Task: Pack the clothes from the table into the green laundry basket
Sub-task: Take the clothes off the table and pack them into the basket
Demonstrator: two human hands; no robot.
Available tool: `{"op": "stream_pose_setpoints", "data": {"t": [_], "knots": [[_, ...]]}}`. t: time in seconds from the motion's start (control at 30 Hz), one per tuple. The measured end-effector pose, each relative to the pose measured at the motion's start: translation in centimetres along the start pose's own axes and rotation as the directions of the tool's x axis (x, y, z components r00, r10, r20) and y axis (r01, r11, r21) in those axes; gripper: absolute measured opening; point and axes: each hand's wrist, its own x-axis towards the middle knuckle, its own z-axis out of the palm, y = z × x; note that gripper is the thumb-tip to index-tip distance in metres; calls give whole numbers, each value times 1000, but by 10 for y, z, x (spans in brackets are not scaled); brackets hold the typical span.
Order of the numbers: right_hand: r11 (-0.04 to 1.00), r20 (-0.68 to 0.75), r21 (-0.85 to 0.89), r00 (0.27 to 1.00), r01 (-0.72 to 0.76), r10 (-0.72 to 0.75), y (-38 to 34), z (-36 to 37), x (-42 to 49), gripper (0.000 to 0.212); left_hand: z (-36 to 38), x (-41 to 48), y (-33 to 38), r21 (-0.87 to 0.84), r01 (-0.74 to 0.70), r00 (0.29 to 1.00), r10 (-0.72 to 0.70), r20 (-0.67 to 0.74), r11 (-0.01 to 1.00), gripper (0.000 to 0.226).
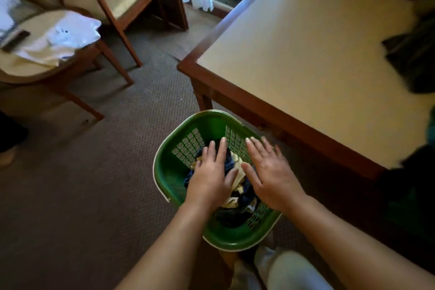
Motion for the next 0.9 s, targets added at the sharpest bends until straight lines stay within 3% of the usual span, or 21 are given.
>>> {"op": "stream_pose_setpoints", "data": {"t": [0.2,0.37,0.63,0.77,0.9], "knots": [[992,-231,102,968,-74,96,6,-64,-56,66,-46,-3,80,26,-234,970,235,-57,972,81],[979,-394,115,897,-168,200,22,-104,-98,65,-56,-3,154,21,-426,905,426,2,905,78],[918,-595,215,700,-334,394,70,-157,-167,60,-43,0,263,32,-675,737,672,76,737,74],[859,-634,284,589,-425,501,100,-173,-200,61,-28,3,310,48,-740,669,728,148,671,76],[814,-626,332,534,-477,569,134,-182,-225,61,-12,11,352,47,-773,626,748,219,633,78]]}}
